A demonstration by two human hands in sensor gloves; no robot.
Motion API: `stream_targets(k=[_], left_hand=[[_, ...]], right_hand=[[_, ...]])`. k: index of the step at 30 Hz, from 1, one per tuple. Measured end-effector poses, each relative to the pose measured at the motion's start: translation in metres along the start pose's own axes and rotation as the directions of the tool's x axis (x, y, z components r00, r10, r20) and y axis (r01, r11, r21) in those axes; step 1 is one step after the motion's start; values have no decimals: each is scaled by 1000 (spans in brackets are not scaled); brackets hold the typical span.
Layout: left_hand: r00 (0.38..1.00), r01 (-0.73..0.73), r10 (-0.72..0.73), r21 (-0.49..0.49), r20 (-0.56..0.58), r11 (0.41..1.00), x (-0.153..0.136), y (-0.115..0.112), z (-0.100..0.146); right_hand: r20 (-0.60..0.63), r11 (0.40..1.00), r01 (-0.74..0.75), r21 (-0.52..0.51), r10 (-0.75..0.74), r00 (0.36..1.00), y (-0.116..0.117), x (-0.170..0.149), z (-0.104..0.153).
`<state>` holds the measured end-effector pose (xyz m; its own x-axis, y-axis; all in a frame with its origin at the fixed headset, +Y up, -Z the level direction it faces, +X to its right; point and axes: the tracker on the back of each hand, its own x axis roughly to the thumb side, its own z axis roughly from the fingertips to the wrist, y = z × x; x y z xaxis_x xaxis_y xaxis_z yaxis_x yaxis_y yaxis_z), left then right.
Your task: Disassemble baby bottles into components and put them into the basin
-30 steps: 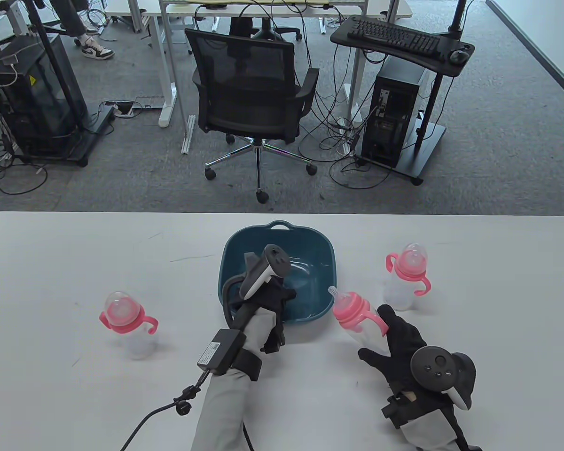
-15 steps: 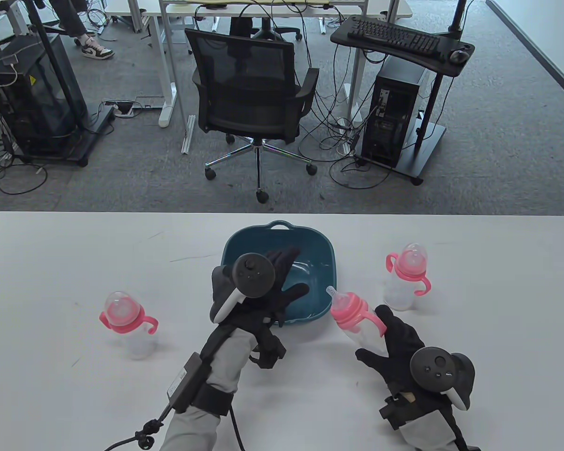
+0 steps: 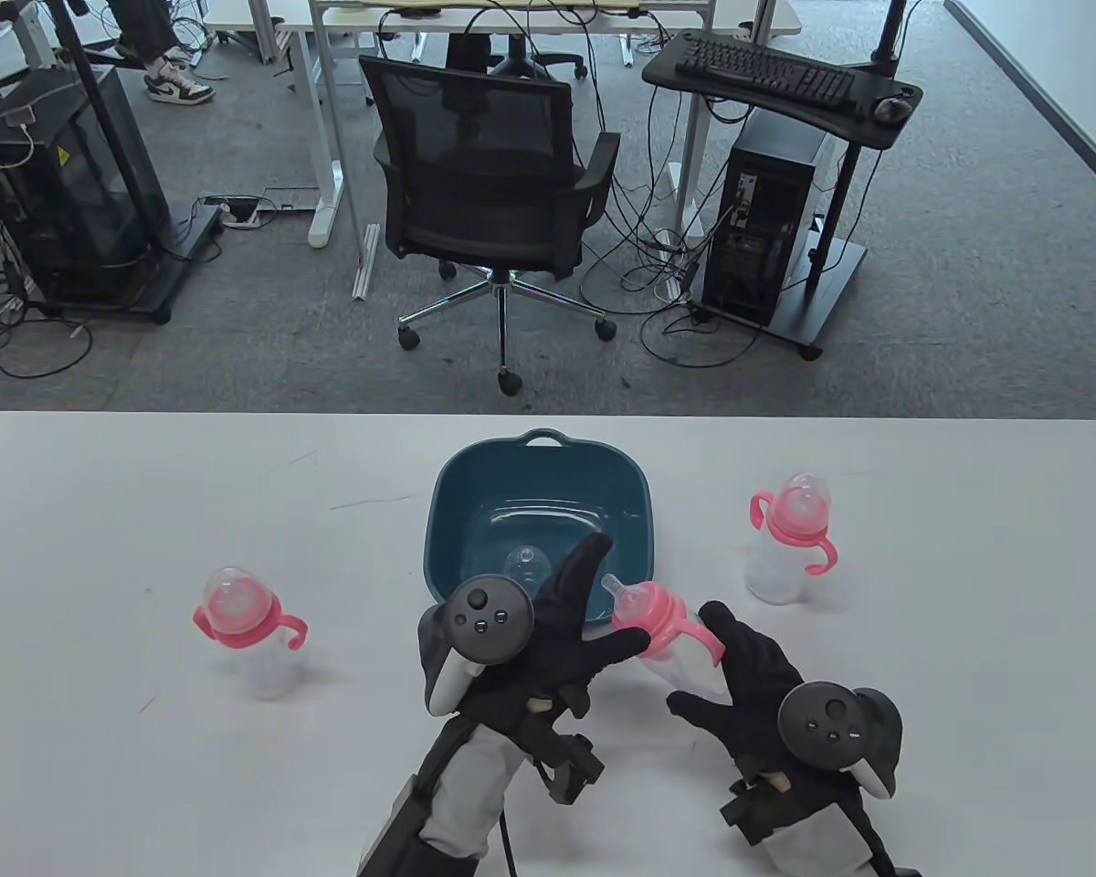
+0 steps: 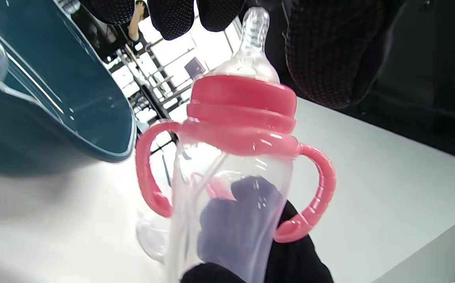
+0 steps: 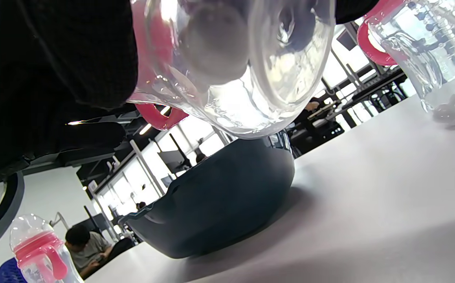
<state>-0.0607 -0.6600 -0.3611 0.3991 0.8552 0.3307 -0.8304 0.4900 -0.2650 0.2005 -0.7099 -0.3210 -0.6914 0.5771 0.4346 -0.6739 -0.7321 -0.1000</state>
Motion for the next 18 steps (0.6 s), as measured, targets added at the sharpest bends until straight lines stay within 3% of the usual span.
stream_targets(k=[7,18], left_hand=[[988,-151,152,-24,37,988,-12,-10,-3],[985,-172,172,0,31,985,-23,-12,-4]], right_hand=[[16,1000,-8,21,7,1000,5,4,-1],[14,999,-25,45,25,1000,7,5,-2]])
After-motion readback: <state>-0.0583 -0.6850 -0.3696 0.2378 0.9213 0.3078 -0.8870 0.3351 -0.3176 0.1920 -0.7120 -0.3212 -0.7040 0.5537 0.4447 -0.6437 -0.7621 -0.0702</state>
